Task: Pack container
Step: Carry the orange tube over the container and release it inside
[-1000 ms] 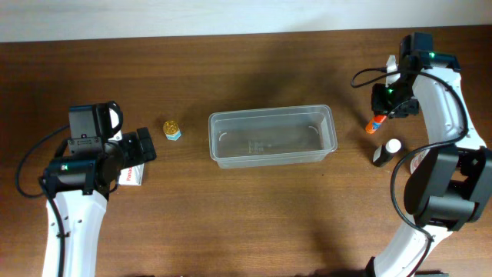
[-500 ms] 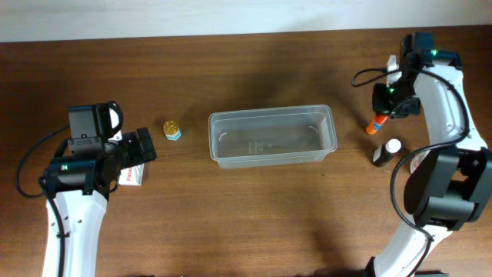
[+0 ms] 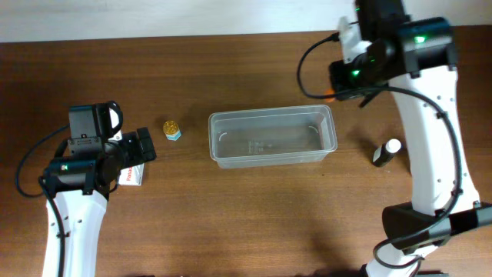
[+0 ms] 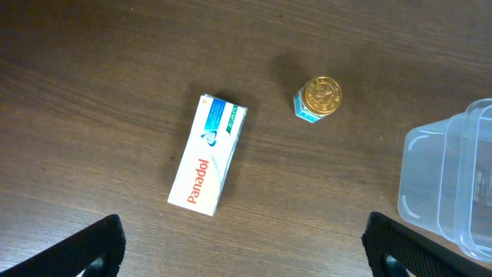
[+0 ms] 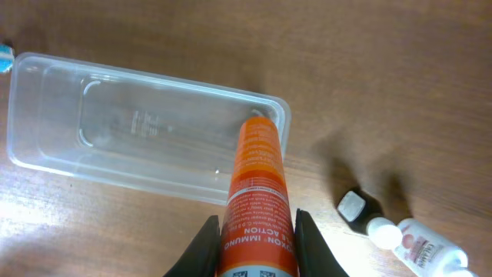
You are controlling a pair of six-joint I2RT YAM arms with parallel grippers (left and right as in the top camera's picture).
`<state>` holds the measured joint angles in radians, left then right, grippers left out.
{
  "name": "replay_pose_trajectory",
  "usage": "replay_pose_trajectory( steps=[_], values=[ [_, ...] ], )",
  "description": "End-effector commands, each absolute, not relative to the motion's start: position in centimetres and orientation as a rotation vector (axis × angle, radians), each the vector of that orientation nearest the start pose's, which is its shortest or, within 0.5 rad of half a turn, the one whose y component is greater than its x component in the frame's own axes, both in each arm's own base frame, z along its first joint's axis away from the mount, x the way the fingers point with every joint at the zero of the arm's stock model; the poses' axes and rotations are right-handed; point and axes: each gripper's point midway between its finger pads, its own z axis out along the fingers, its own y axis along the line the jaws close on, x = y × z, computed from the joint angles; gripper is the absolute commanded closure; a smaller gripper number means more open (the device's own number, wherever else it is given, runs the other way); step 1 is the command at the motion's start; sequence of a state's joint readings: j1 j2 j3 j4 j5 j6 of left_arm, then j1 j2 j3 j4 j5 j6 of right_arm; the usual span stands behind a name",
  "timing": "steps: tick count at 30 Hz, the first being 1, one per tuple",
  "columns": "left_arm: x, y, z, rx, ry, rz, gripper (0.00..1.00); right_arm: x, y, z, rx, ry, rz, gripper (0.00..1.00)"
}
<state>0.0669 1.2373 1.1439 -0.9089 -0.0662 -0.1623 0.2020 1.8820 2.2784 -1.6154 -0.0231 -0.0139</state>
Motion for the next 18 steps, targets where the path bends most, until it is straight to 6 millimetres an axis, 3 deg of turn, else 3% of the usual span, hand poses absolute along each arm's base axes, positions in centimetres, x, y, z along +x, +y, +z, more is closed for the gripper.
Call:
replay_pose_trajectory(
  steps=[1,12,18],
  values=[
    [31.8,3.3,19.9,-0.323,2.533,0.037,0.01,37.5,9.2,26.4,-0.311,2.836,0.078,0.9],
    [31.8,3.3,19.9,-0.323,2.533,0.037,0.01,38.4,10.4,15.3,-0.316,2.954,0.138,0.91],
    [31.8,3.3,19.9,-0.323,2.534,0.036,0.0,39.7,9.7,12.5,-0.305,2.923,0.06,0.91]
  ],
)
